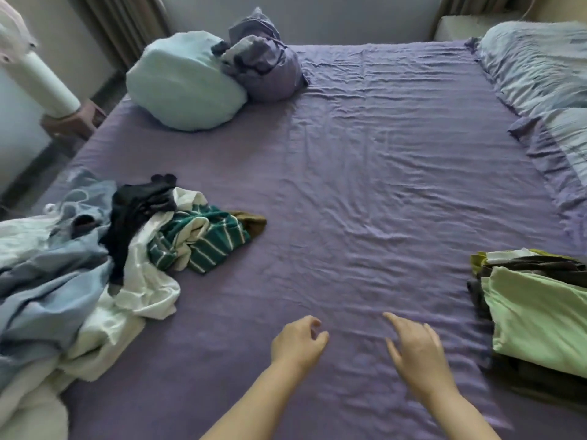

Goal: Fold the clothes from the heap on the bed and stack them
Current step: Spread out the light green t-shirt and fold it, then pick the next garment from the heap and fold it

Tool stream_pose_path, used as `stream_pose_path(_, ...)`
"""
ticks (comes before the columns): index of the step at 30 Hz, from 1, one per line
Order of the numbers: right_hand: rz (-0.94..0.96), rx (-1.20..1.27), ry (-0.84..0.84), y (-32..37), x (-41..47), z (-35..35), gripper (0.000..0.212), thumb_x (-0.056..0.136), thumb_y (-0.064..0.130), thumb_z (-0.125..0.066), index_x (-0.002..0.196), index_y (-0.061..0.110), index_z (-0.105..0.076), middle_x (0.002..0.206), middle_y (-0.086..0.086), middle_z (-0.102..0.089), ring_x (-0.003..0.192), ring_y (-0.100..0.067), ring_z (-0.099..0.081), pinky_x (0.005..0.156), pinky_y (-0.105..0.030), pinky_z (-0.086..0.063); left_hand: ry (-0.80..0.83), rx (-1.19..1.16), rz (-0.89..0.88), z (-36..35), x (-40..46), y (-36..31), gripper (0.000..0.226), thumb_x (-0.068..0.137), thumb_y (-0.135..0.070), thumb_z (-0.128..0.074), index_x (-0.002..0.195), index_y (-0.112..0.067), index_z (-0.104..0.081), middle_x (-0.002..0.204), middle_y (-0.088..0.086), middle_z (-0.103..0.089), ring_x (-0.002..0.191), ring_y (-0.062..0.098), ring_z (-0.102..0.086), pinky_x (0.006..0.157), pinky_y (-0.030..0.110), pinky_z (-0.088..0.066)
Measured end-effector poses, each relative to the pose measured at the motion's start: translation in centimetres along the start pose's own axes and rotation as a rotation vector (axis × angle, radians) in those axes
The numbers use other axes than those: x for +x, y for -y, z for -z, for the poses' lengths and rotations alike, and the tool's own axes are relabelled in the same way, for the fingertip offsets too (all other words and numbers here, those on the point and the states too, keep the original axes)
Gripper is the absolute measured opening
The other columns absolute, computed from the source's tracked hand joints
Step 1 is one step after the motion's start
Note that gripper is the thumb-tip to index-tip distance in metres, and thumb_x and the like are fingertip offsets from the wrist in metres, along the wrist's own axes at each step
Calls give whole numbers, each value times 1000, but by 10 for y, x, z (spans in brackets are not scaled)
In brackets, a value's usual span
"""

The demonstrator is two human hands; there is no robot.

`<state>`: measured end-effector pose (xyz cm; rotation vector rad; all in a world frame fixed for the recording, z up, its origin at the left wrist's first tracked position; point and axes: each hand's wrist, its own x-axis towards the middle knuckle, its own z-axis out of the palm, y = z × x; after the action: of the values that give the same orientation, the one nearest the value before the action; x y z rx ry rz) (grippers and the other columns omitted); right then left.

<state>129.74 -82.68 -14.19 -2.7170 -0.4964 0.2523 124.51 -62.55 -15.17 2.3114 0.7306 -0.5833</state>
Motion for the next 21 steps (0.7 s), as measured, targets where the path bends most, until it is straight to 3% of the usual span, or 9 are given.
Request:
stream_pose_path(4,135,-95,35,65,8,-28,67,24,3,-95,88,7,-75,75,-4,-72,62,-21,-70,62,-52,-55,-31,-20,82,42,-5,80,35,89,-48,-52,120,-35,-59,111,-14,-65,108,7,-58,80,19,-40)
stream_pose_path(8,224,-131,87,134,27,-50,67,19,7,-96,83,10,-75,71,0,-71,60,-16,-69,59,-49,-55,-89,-10,147,91,-4,150,37,88,-51,-50,120,-36,-58,111,-15,-66,108,7,-59,85,20,-42)
stream_pose_path(10,257,-125,101,167,39,-62,60,27,7,-96,84,10,-75,74,-2,-72,64,-20,-70,63,-51,-55,-116,48,131,117,0,179,37,88,-50,-49,121,-36,-58,112,-14,-66,108,8,-59,86,22,-43)
stream_pose_path(12,284,-132,151,200,56,-71,50,51,11,-92,97,13,-73,89,-2,-72,80,-24,-71,81,-54,-50,-141,135,93,143,7,205,38,89,-49,-47,123,-35,-57,114,-12,-65,109,10,-59,88,25,-43)
stream_pose_path(14,310,-214,231,232,76,-81,41,86,30,-66,125,26,-56,122,8,-60,115,-17,-57,107,-46,-31,-175,219,56,169,17,227,38,90,-47,-46,124,-32,-57,117,-10,-64,110,13,-59,89,27,-43)
stream_pose_path(15,332,-252,267,245,87,-87,39,95,37,-49,133,32,-45,133,14,-50,125,-11,-47,112,-39,-21,-194,243,51,182,24,236,37,90,-47,-46,122,-31,-58,118,-8,-64,110,15,-59,89,27,-44)
stream_pose_path(17,370,-258,301,269,110,-97,39,99,40,-37,138,35,-37,140,16,-43,131,-9,-38,113,-33,-17,-216,278,45,206,39,250,35,90,-44,-47,121,-30,-58,119,-5,-63,111,20,-57,89,30,-45)
stream_pose_path(21,464,-240,337,322,141,-135,38,97,33,-38,135,31,-42,134,10,-49,122,-15,-46,103,-30,-30,-121,428,-51,234,68,277,38,92,-30,-50,129,-25,-54,128,0,-55,120,24,-47,98,37,-42)
